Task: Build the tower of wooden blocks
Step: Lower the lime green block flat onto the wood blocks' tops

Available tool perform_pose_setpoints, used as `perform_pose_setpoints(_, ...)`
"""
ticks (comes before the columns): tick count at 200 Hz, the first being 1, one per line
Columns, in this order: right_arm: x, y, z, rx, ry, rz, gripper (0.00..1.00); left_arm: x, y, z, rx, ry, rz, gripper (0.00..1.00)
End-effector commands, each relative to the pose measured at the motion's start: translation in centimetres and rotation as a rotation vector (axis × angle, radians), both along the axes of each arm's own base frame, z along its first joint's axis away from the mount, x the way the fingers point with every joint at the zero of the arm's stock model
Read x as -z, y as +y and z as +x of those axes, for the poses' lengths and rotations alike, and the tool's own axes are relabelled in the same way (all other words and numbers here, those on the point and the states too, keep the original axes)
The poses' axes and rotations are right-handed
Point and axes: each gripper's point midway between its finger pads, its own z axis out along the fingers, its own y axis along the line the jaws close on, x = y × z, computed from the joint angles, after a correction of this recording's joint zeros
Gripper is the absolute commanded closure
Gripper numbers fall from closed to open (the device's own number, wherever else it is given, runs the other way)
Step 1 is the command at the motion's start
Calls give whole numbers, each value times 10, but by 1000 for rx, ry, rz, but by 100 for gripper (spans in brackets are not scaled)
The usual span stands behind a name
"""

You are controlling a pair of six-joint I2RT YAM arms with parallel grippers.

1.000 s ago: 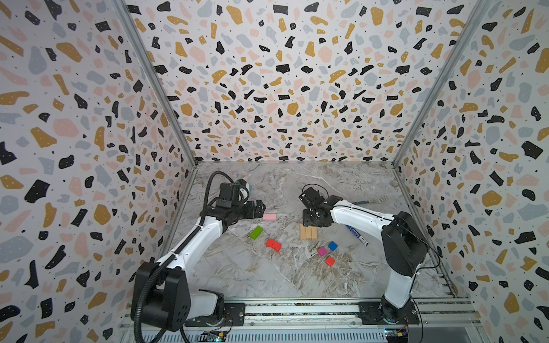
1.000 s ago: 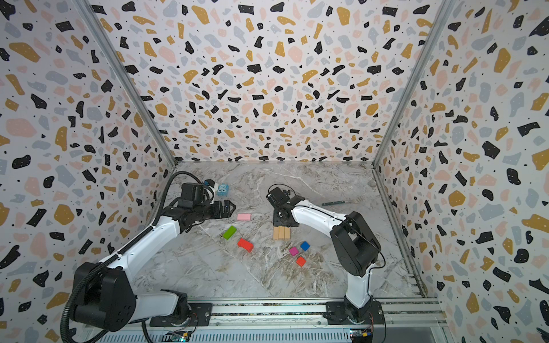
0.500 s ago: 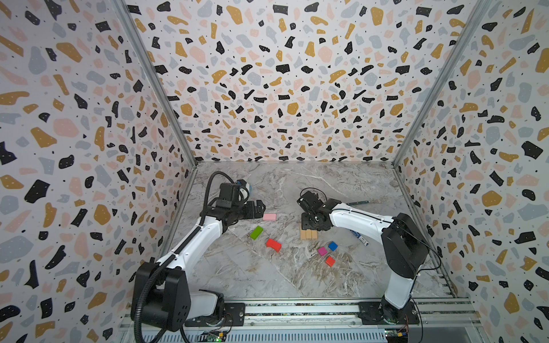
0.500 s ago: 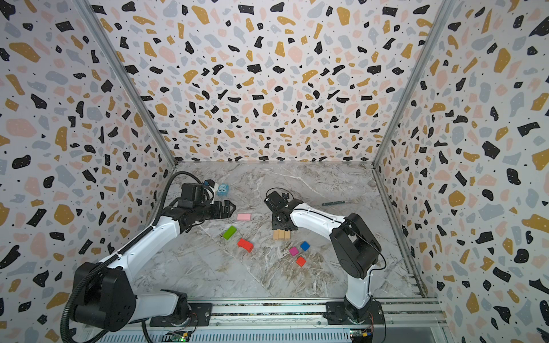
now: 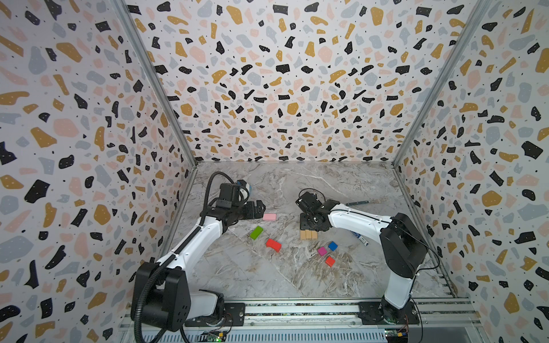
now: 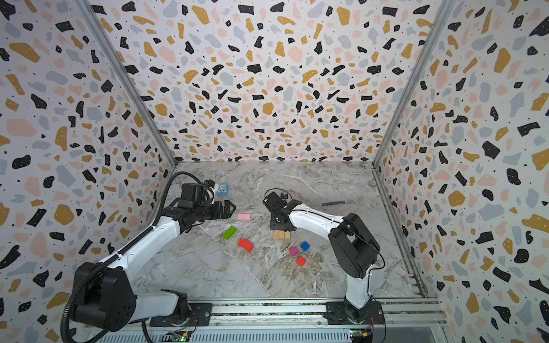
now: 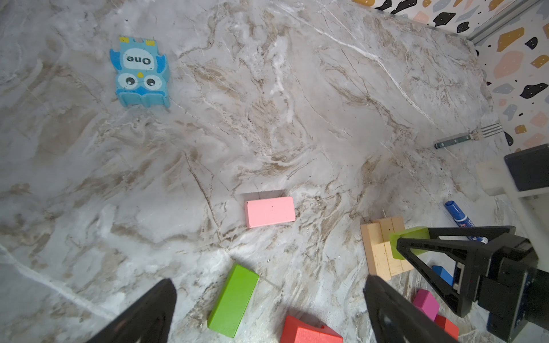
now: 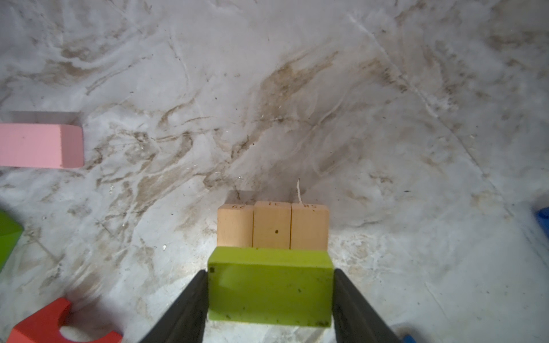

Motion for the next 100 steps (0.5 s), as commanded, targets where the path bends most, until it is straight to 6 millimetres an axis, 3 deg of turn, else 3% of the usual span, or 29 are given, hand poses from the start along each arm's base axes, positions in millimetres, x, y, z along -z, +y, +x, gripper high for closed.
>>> perform_pose_setpoints(1,-3,3,2,9,-10,3,44,-3,0,1,0,-18,-14,0)
perform_pose_setpoints(100,6,5,2,4,-3,-7,45,-3,0,1,0,-18,-14,0)
